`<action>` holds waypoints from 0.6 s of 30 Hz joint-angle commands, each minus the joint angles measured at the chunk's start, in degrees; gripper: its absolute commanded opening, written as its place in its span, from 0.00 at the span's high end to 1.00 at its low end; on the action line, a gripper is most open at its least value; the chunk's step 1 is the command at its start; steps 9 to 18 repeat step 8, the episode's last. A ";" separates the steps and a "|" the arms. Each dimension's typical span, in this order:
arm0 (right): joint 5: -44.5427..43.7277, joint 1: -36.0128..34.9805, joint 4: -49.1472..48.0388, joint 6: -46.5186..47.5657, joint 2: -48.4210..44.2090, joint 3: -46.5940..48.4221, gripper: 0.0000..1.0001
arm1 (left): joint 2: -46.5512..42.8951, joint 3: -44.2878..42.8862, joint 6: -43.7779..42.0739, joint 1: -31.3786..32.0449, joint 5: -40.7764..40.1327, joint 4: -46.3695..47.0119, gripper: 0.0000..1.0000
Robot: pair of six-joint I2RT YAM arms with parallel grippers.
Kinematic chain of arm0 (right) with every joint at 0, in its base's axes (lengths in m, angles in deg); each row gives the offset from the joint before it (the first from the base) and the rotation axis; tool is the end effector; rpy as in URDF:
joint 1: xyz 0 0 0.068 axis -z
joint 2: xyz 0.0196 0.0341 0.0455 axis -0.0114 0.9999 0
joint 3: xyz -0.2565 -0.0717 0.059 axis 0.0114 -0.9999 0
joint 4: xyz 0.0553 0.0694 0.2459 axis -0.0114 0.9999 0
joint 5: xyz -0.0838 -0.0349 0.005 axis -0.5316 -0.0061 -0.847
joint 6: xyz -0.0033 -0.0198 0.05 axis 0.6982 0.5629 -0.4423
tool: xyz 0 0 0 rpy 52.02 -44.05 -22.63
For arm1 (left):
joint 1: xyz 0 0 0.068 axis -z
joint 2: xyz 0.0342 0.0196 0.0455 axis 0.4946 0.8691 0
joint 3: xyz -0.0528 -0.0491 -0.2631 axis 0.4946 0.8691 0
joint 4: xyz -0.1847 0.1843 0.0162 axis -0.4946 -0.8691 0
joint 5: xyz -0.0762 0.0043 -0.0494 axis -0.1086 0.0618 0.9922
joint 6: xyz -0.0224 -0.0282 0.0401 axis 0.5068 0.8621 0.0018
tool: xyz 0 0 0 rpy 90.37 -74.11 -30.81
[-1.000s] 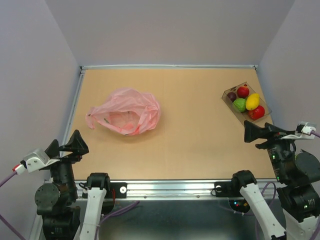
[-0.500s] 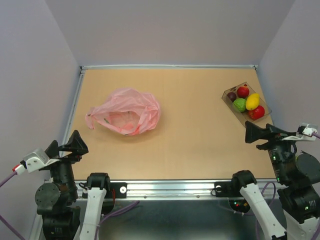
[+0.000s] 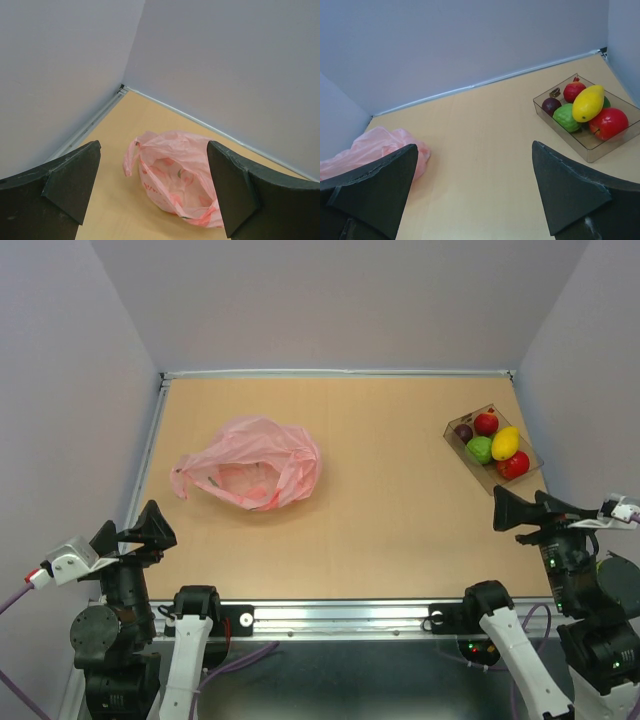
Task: Untie the knot of the plastic bag and take out the fruit
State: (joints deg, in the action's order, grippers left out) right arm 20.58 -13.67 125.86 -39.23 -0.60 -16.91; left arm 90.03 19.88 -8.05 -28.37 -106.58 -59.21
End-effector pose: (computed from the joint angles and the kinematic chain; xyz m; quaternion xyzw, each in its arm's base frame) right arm -0.0047 -0.0097 0.4009 0.1134 0.6623 0.1394 0.7274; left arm -0.0392 0.0115 0.3998 -0.1910 0.5618 -0.0254 0.8045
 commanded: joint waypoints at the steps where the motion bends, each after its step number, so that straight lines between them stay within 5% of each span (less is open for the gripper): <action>1: -0.59 -0.53 -0.76 0.19 -1.06 0.19 0.00 | 1.35 -0.64 -0.88 -0.05 -0.19 2.07 0.01; 18: -0.67 -0.53 -0.76 0.11 -0.98 0.11 0.00 | 1.88 -0.47 0.09 -0.05 -0.19 2.51 0.01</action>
